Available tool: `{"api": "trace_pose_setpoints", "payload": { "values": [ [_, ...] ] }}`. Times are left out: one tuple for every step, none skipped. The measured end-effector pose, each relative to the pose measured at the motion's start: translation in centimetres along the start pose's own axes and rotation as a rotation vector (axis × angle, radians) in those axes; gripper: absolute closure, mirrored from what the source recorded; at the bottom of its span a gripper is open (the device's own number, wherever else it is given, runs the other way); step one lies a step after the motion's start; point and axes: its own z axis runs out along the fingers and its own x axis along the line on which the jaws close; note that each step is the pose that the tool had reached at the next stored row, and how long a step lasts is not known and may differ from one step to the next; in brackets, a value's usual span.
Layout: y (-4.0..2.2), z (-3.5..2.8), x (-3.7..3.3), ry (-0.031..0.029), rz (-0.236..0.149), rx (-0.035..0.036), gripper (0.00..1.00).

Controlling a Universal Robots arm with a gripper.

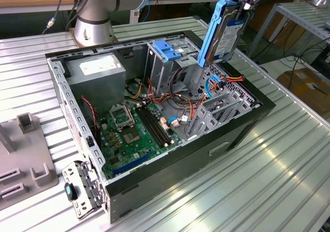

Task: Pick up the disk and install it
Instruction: 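Pick up the disk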

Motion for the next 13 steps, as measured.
{"api": "trace_pose_setpoints", "payload": {
  "values": [
    [-0.01,0.0,0.07,0.0002,0.0,0.0,0.65],
    [-0.01,0.0,0.1,0.0003,0.0,0.0,0.65],
    [-0.01,0.0,0.16,0.0005,0.0,0.0,0.65],
    [-0.02,0.0,0.22,0.0008,0.0,0.0,0.65],
    [-0.02,0.0,0.27,0.001,0.0,0.0,0.65],
    [-0.02,0.01,0.34,0.0013,0.0,0.0,0.65],
    [-0.02,0.01,0.38,0.0015,0.0,0.0,0.65],
    [-0.03,0.01,0.39,0.0016,0.0,0.0,0.65],
    [-0.03,0.01,0.44,0.0017,0.0,0.0,0.65],
    [-0.03,0.01,0.48,0.0017,0.0,0.0,0.65],
    [-0.03,0.01,0.48,0.0017,0.0,0.0,0.65],
    [-0.03,0.01,0.48,0.0017,0.0,0.0,0.65],
    [-0.03,0.01,0.48,0.0017,0.0,0.0,0.65]
  ]
}}
